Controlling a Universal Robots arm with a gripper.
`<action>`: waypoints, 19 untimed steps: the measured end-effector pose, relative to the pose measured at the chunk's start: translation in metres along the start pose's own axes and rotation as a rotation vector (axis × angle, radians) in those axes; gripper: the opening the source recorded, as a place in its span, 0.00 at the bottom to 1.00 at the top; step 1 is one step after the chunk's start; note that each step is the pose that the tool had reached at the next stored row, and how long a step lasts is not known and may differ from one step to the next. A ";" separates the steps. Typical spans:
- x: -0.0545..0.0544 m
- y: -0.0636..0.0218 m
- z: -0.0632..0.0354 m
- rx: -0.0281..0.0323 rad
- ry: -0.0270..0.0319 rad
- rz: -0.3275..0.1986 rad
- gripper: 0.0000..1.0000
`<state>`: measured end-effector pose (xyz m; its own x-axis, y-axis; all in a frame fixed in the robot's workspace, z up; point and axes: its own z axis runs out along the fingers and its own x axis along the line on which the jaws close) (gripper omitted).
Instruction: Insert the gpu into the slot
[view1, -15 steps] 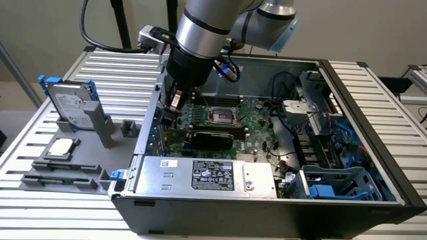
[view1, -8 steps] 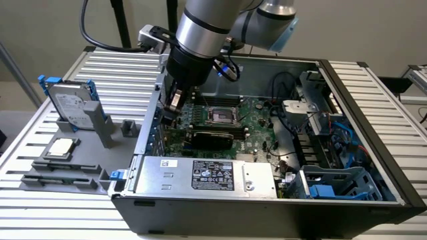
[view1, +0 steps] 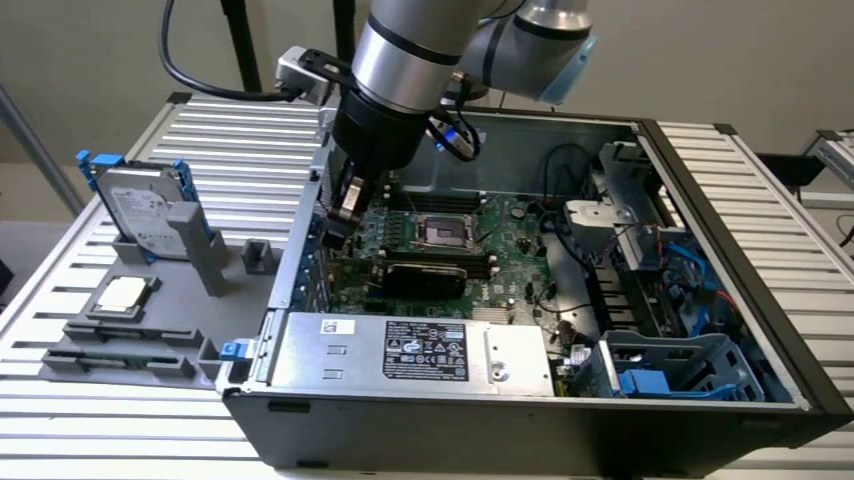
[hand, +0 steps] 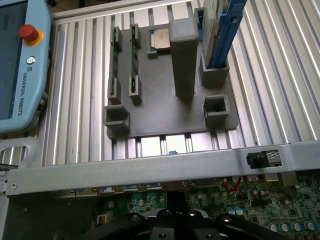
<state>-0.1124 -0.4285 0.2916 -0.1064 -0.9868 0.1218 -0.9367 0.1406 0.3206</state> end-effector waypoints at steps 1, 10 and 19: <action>0.000 0.0000 0.0000 -0.0001 -0.0004 0.001 0.11; -0.001 0.0013 0.0004 -0.0018 -0.0053 0.015 0.11; -0.001 0.0023 0.0016 -0.0037 -0.0096 0.029 0.11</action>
<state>-0.1150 -0.4274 0.2908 -0.1365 -0.9831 0.1220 -0.9320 0.1692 0.3206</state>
